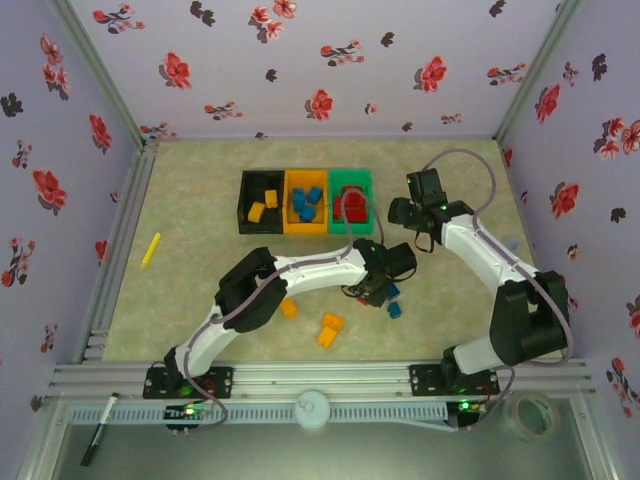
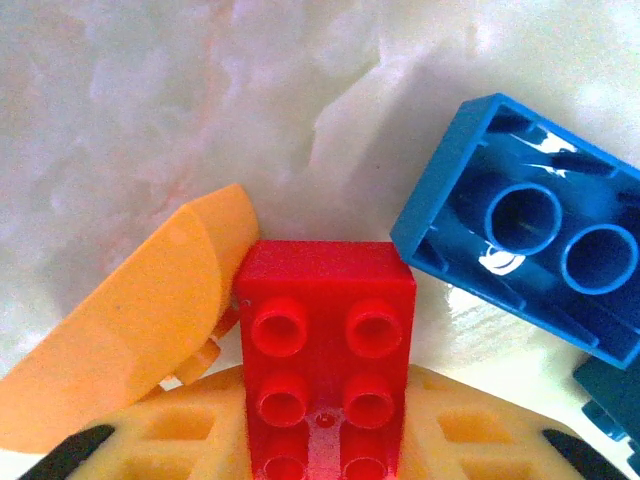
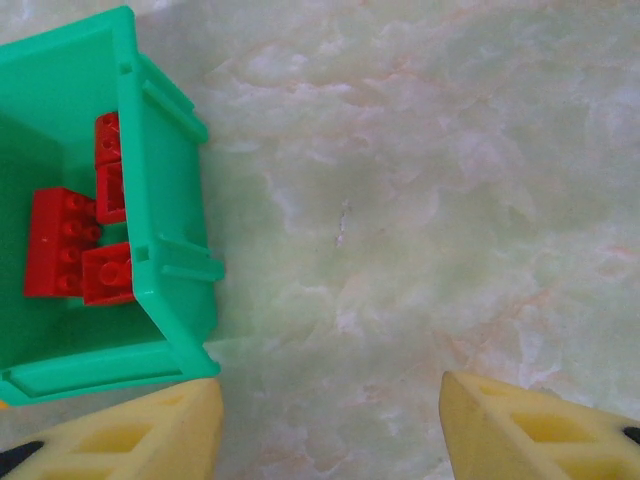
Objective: Sort the legos into containers by color
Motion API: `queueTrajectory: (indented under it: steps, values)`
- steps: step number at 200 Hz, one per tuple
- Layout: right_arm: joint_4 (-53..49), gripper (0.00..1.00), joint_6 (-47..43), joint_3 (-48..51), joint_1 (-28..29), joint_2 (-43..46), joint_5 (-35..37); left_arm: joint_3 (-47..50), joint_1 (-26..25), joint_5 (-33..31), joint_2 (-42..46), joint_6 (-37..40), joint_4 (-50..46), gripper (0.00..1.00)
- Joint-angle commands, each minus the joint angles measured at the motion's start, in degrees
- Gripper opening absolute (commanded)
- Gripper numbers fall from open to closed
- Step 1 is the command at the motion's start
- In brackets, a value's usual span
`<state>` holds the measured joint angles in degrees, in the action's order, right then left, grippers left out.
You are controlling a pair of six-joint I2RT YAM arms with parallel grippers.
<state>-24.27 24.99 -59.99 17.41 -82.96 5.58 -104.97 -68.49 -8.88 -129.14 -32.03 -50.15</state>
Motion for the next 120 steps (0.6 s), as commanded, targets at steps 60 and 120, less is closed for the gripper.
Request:
queueTrajectory:
  steps: [60,120]
  values:
    - [-1.2,0.6,-0.7,2.7,-1.6,4.7,0.5,-5.0,6.0,-2.1,10.7,5.8,-0.4,0.28]
    - [-2.8,0.6,-1.6,4.0,-2.5,8.0,0.6,-9.7,13.9,-4.4,10.2,8.5,0.1,0.28]
